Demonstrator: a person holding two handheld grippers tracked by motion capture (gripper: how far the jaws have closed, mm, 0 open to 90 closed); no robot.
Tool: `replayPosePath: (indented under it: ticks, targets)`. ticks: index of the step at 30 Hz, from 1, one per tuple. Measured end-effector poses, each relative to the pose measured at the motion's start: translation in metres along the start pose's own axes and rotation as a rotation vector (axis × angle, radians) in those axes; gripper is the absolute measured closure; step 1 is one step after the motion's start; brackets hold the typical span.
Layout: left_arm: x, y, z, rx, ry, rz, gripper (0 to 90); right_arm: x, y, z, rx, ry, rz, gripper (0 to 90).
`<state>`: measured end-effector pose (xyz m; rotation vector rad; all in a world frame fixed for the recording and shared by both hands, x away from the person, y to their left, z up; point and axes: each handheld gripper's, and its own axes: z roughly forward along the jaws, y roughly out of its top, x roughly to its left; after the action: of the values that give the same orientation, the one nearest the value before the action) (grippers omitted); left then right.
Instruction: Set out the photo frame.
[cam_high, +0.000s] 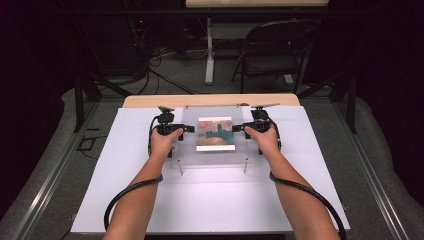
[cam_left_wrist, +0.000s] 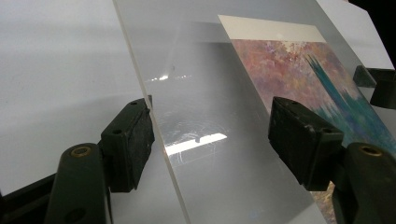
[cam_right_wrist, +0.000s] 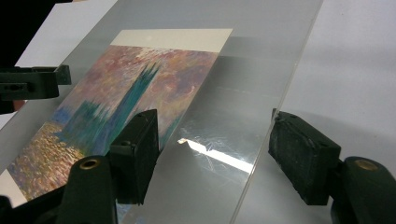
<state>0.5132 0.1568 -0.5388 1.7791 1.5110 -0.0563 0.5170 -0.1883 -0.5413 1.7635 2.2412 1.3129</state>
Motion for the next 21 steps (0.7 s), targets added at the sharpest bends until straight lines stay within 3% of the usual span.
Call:
replayPosePath:
  ticks: [21]
  targets:
    - [-0.0004,0.0022,-0.0012,0.006,0.007,-0.019,34.0,0.0005,0.001,-0.0008,-0.002,0.002,-0.016,33.6]
